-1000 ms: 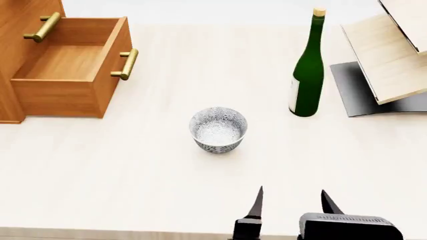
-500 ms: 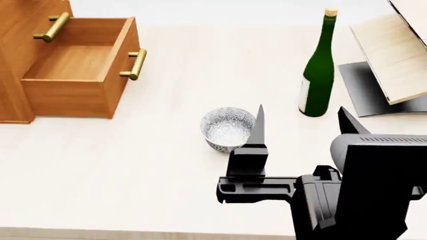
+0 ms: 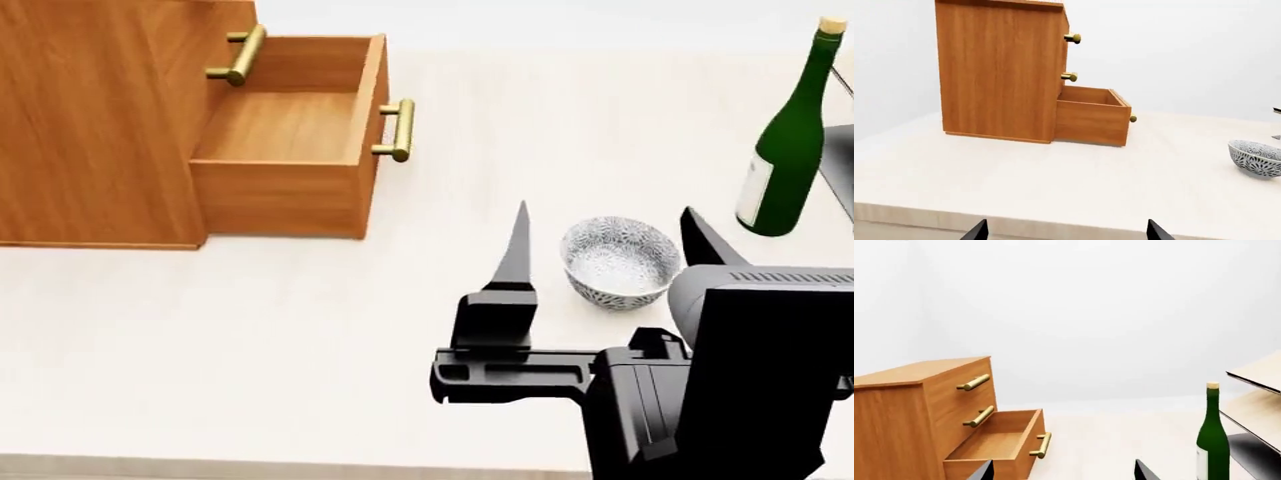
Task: Put the bowl in the bottom drawer of the cabinet and close it.
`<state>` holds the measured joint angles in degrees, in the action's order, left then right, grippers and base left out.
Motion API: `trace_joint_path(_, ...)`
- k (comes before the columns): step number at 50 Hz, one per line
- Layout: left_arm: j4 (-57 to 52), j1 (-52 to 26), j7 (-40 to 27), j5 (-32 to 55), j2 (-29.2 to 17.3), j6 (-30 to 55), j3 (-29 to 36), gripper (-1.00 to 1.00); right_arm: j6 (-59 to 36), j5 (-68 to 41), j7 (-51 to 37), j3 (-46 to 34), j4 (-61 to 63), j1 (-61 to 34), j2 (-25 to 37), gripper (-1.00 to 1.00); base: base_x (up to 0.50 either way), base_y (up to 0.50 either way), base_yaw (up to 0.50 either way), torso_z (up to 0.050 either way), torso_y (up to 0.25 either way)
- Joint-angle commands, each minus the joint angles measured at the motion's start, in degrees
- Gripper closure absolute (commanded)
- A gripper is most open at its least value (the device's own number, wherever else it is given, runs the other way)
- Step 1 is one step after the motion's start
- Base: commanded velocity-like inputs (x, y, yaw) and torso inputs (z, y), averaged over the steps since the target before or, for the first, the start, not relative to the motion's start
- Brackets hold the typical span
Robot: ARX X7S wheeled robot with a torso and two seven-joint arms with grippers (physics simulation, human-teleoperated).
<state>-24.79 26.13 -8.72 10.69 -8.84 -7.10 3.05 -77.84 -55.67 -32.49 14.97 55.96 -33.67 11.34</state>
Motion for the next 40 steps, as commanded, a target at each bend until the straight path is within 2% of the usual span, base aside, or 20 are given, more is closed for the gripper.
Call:
trace_joint_path(1,0.4,-0.2,-0.6,0.2,-0.5,-0.4,0.5,-1.00,0.5,-2.1,-1.6,0.4,-0.4,-0.2,0.4,-1.00,0.00,0.50,0.00,0.000,0.000)
trace_joint_path(19,0.3,-0.1,-1.3,0.7,-1.5,-0.6,1.2,-1.00,2.4,-3.6,-3.2,-0.6,-1.1,0.4,1.0,-1.00,0.00,0.50,0.00,0.000,0.000)
trace_joint_path(27,0.2,-0.2,-1.8,0.2,-1.8,-0.1,1.6,-1.00,2.4,-3.7,-3.8,-2.3,-1.6,-0.7,2.3,-1.00,0.00,0.00,0.00,0.000,0.000)
trace_joint_path(40,0.1,-0.2,-2.4,0.5,-2.2,-0.3,2.1,-1.00,6.8,-1.6,-2.5,-3.9,-1.8,1.4,3.0,-1.00,0.00,0.47,0.00,0.000,0.000)
